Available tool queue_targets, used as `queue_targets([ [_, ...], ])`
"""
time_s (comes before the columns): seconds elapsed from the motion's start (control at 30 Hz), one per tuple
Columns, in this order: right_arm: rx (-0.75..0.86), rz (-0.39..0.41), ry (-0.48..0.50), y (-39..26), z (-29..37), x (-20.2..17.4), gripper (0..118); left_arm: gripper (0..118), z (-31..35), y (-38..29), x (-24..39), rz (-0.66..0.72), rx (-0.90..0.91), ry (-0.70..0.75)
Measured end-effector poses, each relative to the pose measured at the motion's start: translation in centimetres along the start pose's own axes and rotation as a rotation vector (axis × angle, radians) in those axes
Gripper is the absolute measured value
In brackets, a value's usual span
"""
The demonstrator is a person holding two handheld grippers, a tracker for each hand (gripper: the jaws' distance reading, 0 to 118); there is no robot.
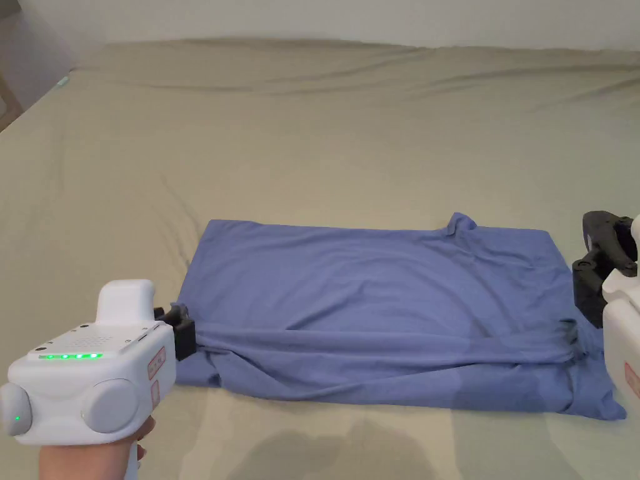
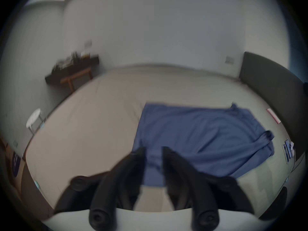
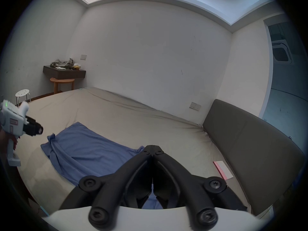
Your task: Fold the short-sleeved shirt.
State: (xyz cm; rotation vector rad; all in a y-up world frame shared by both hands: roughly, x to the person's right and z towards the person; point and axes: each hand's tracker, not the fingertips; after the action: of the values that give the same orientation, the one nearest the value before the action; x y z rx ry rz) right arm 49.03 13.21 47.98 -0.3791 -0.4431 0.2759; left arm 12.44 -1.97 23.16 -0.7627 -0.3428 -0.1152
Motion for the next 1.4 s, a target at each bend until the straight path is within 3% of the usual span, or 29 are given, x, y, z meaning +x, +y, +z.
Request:
queue_targets([
  [0.07,-0.03,0.004,-0.007,-0.6,-0.2,0.5,2,98,-3.3,-1.1,-1.4,0.028,-0.11,-0.006],
  [0.1,-0.042,0.002,-0.014,-1.1,-0.4,0.9,2,118,-5.0,-1.7,-1.9,0.032,-0.166,0.015],
  [0.27,-0.095,0.009,-0.049,-2.5,-0.6,2.2,2,112,-8.5,-2.7,-2.7,0.046,-0.208,0.056],
  [0.43,-0.147,0.018,-0.075,-3.5,-1.0,3.1,2,90,-10.0,-3.2,-1.7,0.011,-0.234,0.073],
  [0.47,-0.156,0.019,-0.078,-3.7,-1.1,3.3,2,78,-9.7,-3.0,-1.4,-0.01,-0.221,0.08],
  [0.57,-0.225,0.012,-0.057,-4.4,-1.9,3.7,2,4,-8.6,-2.4,-0.4,-0.098,-0.206,0.039],
  [0.67,-0.34,0.003,-0.048,-6.1,-3.9,4.2,5,4,-7.3,-1.7,0.2,-0.148,-0.185,0.047],
  [0.7,-0.422,0.003,-0.032,-7.0,-5.1,4.4,19,4,-6.6,-1.6,0.1,-0.139,-0.159,0.039],
  [0.73,-0.489,-0.016,-0.01,-8.1,-6.2,4.7,19,4,-5.9,-1.5,-0.1,-0.097,-0.122,0.039],
  [0.77,-0.57,-0.025,-0.004,-9.4,-7.4,4.9,28,4,-5.3,-1.4,-0.3,-0.076,-0.117,0.033],
  [0.83,-0.68,-0.051,-0.018,-12.7,-9.9,5.0,97,4,-3.6,-1.3,-0.3,-0.038,-0.1,0.035],
  [0.87,-0.697,-0.078,-0.004,-14.3,-10.9,5.1,108,4,-3.1,-1.4,-0.3,-0.034,-0.093,0.029],
  [1.07,-0.871,-0.326,0.005,-20.9,-16.4,6.5,109,4,-2.7,-1.7,0.0,-0.044,-0.09,0.045],
  [1.27,-0.87,-0.324,0.058,-21.4,-17.9,5.8,106,4,-3.6,-2.5,-0.1,-0.038,-0.12,0.057],
  [1.33,-0.847,-0.278,0.098,-21.2,-18.2,5.3,87,4,-4.3,-2.7,-0.5,-0.036,-0.124,0.061],
  [1.37,-0.841,-0.305,0.126,-20.9,-18.2,5.2,71,4,-5.1,-2.9,-0.9,-0.035,-0.132,0.062],
  [1.4,-0.832,-0.353,0.154,-20.6,-18.1,5.2,35,4,-5.2,-2.9,-1.0,-0.035,-0.134,0.063],
])
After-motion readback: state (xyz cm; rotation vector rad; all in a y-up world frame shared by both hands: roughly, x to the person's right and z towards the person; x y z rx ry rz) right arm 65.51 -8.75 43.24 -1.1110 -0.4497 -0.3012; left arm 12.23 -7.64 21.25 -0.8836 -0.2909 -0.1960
